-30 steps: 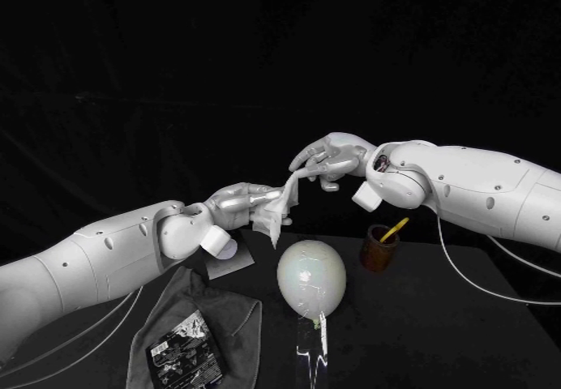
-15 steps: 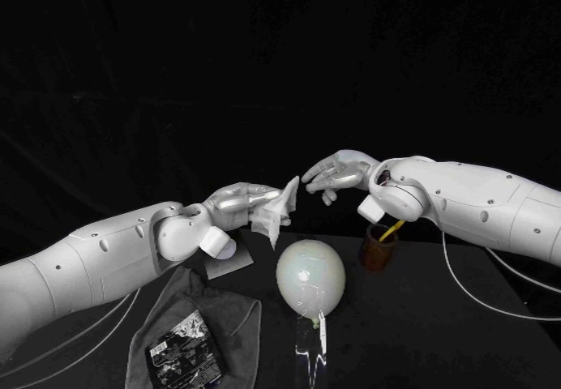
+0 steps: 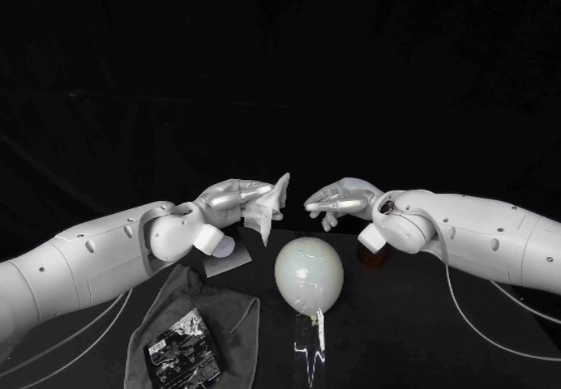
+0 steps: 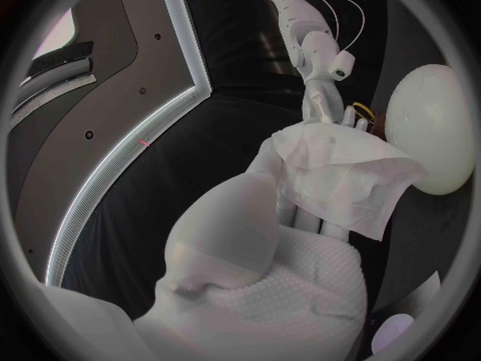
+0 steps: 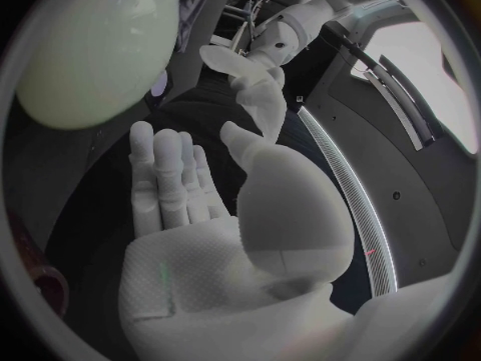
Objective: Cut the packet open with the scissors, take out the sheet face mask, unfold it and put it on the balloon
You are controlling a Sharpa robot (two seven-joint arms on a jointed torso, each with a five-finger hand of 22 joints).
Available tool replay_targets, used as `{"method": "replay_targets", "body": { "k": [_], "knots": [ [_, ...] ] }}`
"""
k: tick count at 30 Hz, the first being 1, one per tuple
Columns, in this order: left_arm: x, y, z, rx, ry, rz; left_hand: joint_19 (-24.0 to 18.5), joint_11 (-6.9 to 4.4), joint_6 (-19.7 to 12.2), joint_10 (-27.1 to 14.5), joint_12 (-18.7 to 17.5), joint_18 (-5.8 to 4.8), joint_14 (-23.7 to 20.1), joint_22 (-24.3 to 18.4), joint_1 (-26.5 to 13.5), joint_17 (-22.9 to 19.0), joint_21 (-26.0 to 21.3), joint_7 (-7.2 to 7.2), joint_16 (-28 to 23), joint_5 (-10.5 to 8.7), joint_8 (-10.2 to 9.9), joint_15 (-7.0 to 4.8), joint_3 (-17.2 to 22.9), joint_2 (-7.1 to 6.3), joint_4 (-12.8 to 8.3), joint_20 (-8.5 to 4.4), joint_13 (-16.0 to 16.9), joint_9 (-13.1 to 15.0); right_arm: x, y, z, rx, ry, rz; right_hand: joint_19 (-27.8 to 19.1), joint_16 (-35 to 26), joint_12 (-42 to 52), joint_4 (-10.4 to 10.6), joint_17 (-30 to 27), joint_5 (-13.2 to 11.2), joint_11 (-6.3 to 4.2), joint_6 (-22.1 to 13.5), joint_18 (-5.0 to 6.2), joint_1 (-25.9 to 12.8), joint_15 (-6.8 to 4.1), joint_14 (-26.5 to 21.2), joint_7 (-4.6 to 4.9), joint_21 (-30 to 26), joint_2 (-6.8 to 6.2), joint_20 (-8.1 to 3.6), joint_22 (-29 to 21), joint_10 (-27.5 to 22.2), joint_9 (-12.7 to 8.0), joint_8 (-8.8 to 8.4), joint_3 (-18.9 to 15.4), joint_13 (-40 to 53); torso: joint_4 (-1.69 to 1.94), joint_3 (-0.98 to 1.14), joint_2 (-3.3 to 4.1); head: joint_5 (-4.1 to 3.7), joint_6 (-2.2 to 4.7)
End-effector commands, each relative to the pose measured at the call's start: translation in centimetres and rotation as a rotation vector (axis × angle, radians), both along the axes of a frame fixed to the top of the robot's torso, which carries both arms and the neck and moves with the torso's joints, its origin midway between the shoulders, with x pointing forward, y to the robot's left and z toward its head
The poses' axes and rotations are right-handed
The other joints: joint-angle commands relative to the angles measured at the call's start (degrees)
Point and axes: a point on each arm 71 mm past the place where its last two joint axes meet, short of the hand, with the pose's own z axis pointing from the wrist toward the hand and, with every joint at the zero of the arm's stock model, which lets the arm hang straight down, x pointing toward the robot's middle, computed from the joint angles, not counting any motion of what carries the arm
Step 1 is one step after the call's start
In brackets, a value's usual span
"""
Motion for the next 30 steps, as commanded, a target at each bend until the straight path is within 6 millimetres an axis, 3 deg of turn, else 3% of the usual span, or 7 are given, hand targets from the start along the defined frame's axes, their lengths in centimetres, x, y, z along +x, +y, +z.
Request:
{"method": "replay_targets", "body": {
  "k": [1, 12, 18, 23, 25, 26, 30],
  "knots": [
    [0.1, 0.0, 0.4, -0.027, -0.013, 0.035, 0.22, 0.12, 0.25, 0.21, -0.36, 0.75, 0.13, 0.08, -0.10, -0.07, 0.24, -0.04, -0.15, 0.37, -0.22, 0.23, 0.50, 1.00, -0.11, -0.05, 0.00, 0.31, -0.8, 1.0, 0.0, 0.142, -0.011, 0.023, -1.34, -0.54, -0.06, 0.37, -0.18, -0.02, -0.29, 0.35, 0.94, 0.54, -0.04, -2.16, -0.31, -1.10, -0.95, 0.04, -0.46, -0.08, -0.21, 0.03, -1.28, -0.58, 0.03, 0.02, 0.03, -0.12, -0.06],
    [-0.2, -0.2, 0.4, -0.026, -0.014, 0.039, 0.09, -0.04, 0.68, 0.79, -0.76, 0.67, -0.39, 0.19, -0.76, -0.27, 0.44, -0.32, -0.95, 0.36, -0.38, 0.33, 1.40, 0.36, -0.04, -0.10, 0.00, 0.34, -2.5, 4.0, -1.0, 0.231, -0.010, 0.042, -4.23, -1.07, 1.45, 1.80, -1.48, -0.02, -0.34, -0.43, 0.90, 2.56, 0.38, -7.37, -0.43, -4.36, -0.64, 0.57, -2.12, 0.67, -1.27, -1.34, -4.83, -1.84, 0.08, 0.01, 0.04, -0.39, -0.36],
    [-0.4, -0.3, 0.4, -0.027, -0.013, 0.035, 0.06, -0.10, 0.83, 0.99, -0.86, 0.67, -0.34, 0.23, -0.90, -0.27, 0.51, -0.40, -1.07, 0.37, -0.42, 0.31, 1.73, 0.18, -0.06, -0.11, 0.00, 0.36, -2.5, 4.8, -1.0, 0.240, -0.030, 0.023, -2.53, 2.24, 5.62, 2.70, -1.13, -0.05, -1.30, -0.33, 1.16, 3.90, -0.54, -5.57, -1.08, -3.65, -0.10, 0.10, -1.64, 3.11, -1.74, -1.84, -6.86, -0.24, 0.10, 0.02, 0.12, -0.45, -0.48],
    [-0.5, -0.3, 0.5, -0.027, -0.013, 0.030, 0.83, -0.26, 1.17, 1.41, -1.27, 0.77, 1.70, 0.66, -1.49, 0.23, 1.37, -0.51, -0.18, 0.38, -0.68, -0.21, 3.03, -0.44, -0.08, -0.49, -0.02, 0.37, -2.5, 5.1, -0.9, 0.249, -0.051, -0.011, -0.05, 8.40, 12.87, 4.02, 0.25, -0.07, -2.51, 0.09, 1.15, 5.27, -1.57, -2.89, -1.73, -0.48, 0.84, -1.09, 1.21, 4.69, -2.21, -2.31, -9.31, 3.92, 0.06, 0.01, 0.08, -0.42, -0.54],
    [-0.5, -0.3, 0.5, -0.027, -0.013, 0.028, 1.08, -0.34, 1.32, 1.56, -1.45, 0.74, 2.52, 0.89, -1.87, 0.53, 1.79, -0.57, 0.32, 0.36, -0.85, -0.44, 3.80, -0.88, -0.08, -0.70, -0.04, 0.36, -2.4, 5.1, -0.9, 0.251, -0.060, -0.029, 0.27, 10.61, 15.74, 4.82, 0.57, -0.09, -2.42, 0.31, 0.97, 5.78, -1.94, -2.58, -2.07, 0.97, 1.29, -1.36, 2.82, 4.02, -2.44, -2.55, -10.44, 5.84, 0.06, 0.02, 0.07, -0.43, -0.60],
    [-0.5, -0.3, 0.5, -0.027, -0.013, 0.027, 1.08, -0.34, 1.32, 1.56, -1.45, 0.74, 2.52, 0.89, -1.87, 0.53, 1.79, -0.57, 0.32, 0.36, -0.85, -0.44, 3.80, -0.88, -0.08, -0.70, -0.04, 0.36, -2.4, 5.0, -0.9, 0.251, -0.063, -0.036, 0.61, 13.81, 17.97, 5.36, 4.56, -0.07, -2.73, 0.80, 1.02, 6.17, -2.02, 0.67, -2.10, 2.11, 1.81, -1.61, 3.99, 4.38, -2.51, -2.52, -11.03, 7.19, 0.05, 0.02, 0.05, -0.42, -0.60],
    [-0.6, -0.3, 0.5, -0.028, -0.013, 0.024, 1.66, -0.40, 1.50, 1.70, -1.56, 0.78, 3.19, 1.27, -2.29, 0.85, 2.50, -0.59, 0.79, 0.38, -1.04, -0.63, 4.77, -1.37, -0.06, -1.05, -0.04, 0.36, -2.3, 4.8, -0.9, 0.248, -0.066, -0.059, 0.76, 17.14, 20.82, 6.29, 8.36, 0.00, -2.83, 1.61, 0.97, 6.80, -2.14, 3.61, -2.17, 3.84, 2.35, -1.83, 5.93, 4.19, -2.68, -2.54, -12.16, 9.01, 0.01, 0.01, -0.03, -0.43, -0.63]
  ]
}}
